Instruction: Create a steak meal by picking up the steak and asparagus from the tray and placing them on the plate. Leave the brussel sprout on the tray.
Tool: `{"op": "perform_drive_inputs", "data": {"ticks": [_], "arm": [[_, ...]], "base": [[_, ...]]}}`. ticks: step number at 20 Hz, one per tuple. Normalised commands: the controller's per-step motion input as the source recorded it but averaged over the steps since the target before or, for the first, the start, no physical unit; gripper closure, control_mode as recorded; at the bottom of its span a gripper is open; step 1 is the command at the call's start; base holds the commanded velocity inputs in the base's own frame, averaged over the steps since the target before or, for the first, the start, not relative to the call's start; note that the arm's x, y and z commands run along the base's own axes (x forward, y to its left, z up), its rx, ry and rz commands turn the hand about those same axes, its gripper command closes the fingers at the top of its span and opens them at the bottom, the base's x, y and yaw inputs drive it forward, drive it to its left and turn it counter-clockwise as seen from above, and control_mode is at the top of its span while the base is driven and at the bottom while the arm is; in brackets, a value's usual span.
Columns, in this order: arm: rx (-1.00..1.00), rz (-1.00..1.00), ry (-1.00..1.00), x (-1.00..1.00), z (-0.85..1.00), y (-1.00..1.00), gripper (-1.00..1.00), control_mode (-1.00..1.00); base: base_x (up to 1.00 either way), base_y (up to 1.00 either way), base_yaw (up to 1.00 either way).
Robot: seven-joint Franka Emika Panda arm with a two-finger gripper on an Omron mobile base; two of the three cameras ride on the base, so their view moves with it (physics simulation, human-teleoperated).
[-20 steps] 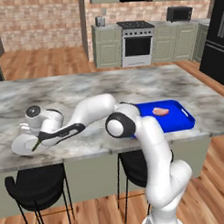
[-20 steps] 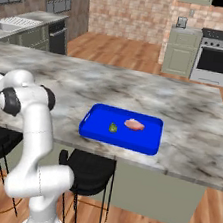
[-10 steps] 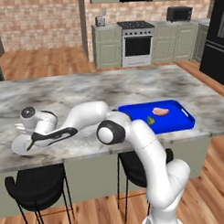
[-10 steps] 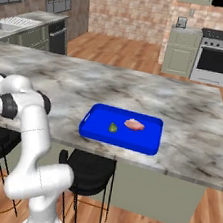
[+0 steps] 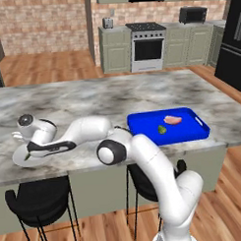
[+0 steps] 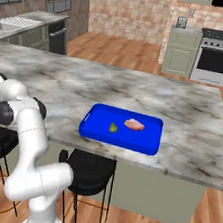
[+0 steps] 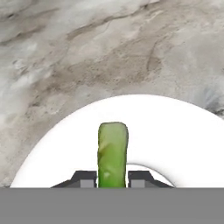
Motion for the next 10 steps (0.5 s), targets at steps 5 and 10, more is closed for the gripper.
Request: {"op": "perform_drive_inputs", "data": {"ticks": [5, 10], "arm": [[0.0, 0.0, 0.0, 0.02, 0.0, 0.07, -1.0, -1.0], [0.0, -0.03, 0.0, -0.06, 0.0, -0.14, -1.0, -1.0]], "base": [[0.0, 0.0, 0.0], [0.0, 0.0, 0.0]]}}
